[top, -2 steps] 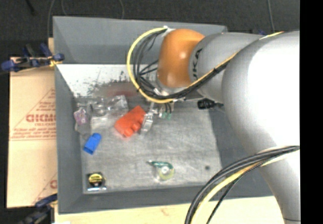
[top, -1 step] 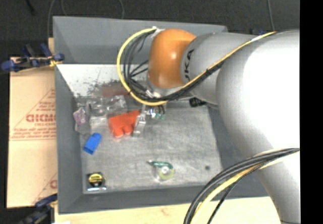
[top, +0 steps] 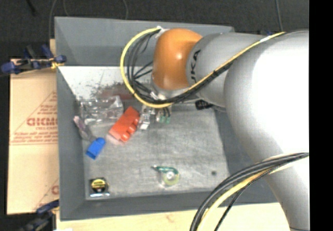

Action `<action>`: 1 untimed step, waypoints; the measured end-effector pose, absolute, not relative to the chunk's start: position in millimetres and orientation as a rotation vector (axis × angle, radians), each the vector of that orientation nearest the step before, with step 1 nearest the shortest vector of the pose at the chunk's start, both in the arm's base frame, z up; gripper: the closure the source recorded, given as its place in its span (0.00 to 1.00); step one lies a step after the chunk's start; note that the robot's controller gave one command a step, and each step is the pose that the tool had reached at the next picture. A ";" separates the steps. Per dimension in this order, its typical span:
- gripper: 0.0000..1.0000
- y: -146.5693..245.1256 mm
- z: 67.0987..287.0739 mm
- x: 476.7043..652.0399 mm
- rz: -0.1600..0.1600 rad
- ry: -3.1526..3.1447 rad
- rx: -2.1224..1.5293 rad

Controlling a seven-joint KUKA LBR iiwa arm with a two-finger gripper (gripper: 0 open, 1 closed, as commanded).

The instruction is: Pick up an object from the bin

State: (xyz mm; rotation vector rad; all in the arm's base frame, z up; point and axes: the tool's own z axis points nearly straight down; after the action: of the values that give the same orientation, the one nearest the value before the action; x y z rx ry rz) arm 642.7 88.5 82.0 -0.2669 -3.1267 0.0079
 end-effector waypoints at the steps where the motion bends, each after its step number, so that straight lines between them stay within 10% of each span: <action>1: 1.00 73.1 81.6 616.2 -0.015 -3.171 -0.055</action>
Offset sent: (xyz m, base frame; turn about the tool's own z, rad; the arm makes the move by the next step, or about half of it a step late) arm -0.0352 -0.0185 -0.0120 -0.1368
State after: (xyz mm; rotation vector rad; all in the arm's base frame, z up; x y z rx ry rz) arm 616.2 73.1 81.6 -0.0553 -3.1706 -0.0152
